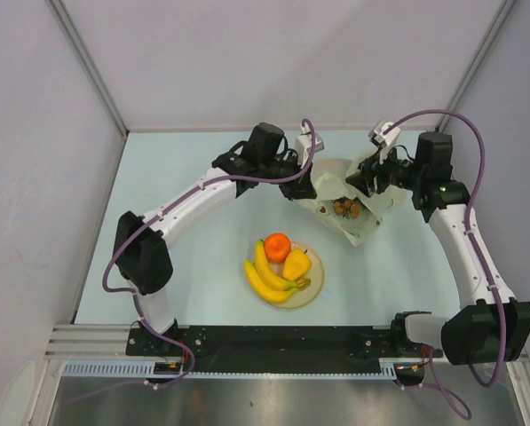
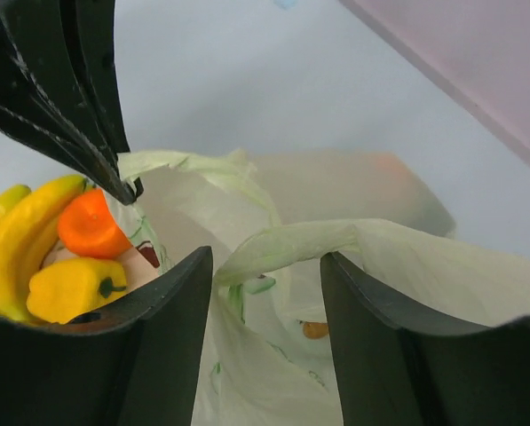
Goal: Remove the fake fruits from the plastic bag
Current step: Adjust the plastic bag at the center of the board.
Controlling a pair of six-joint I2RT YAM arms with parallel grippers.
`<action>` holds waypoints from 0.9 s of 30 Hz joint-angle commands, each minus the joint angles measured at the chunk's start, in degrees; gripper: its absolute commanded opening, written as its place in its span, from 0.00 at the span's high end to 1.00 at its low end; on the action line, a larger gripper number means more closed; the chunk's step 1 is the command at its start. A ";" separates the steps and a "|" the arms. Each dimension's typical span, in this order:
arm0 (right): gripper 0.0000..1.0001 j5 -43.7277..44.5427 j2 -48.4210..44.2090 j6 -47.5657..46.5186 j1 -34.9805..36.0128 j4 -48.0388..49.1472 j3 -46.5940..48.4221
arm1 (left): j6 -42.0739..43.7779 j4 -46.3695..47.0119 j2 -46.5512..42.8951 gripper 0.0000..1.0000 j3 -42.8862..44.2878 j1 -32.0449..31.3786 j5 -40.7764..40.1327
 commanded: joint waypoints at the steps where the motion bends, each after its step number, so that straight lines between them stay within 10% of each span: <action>1: 0.38 5.86 -2.78 -10.74 3.43 -1.20 1.27 | -1.29 2.44 -3.64 1.00 -0.32 0.17 -0.54; 4: 0.18 16.13 -7.09 -10.65 4.13 4.77 1.27 | -0.77 1.65 -4.25 1.00 -0.41 0.09 -1.95; 9: 0.25 32.49 -10.71 -12.24 -0.42 7.52 1.27 | -1.38 1.47 -5.92 1.00 -0.58 0.17 -9.83; 19: 0.00 25.14 -17.39 -5.73 -14.50 7.95 3.73 | -4.63 2.71 -6.54 1.00 6.88 0.09 -12.23; 24: 0.05 13.74 -17.32 0.13 -14.33 9.81 5.84 | -4.54 2.26 -5.92 1.00 6.80 0.09 -11.80; 27: 0.32 8.85 -14.42 1.48 -8.63 5.53 5.84 | -4.72 2.70 -6.45 1.00 5.40 0.09 -11.00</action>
